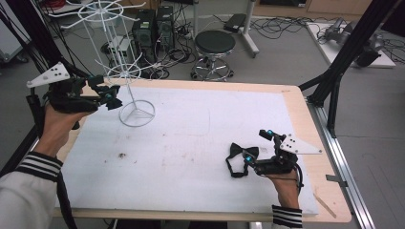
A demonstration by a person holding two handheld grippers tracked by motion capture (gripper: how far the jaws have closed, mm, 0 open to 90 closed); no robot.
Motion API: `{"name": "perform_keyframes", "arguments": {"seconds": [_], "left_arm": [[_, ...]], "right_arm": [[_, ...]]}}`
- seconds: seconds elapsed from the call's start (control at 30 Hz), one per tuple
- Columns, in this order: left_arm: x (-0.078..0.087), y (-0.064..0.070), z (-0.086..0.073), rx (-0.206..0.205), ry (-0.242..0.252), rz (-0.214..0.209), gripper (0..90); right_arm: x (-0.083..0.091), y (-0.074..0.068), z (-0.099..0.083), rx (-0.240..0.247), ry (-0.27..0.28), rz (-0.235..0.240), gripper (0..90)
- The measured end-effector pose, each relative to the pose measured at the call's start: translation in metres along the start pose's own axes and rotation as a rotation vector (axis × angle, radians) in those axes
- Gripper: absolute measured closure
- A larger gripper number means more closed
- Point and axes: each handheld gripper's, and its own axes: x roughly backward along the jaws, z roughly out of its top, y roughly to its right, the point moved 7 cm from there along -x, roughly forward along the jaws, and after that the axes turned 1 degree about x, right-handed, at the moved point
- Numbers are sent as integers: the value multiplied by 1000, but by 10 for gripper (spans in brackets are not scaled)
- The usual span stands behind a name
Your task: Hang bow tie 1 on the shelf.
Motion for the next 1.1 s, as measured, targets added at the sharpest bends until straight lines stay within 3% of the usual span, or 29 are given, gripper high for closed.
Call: {"name": "perform_keyframes", "arguments": {"seconds": [0.23,0.5,0.73,1.1], "left_arm": [[10,17,-7,-26,67,-65,201],[13,34,-34,-2,105,-104,201],[10,46,-59,3,108,-122,200],[5,59,-83,14,120,-138,200]], "right_arm": [[0,2,1,3,6,-11,8],[0,6,4,8,28,-37,8],[-2,8,5,14,31,-35,8],[-2,9,8,13,57,-38,8]]}}
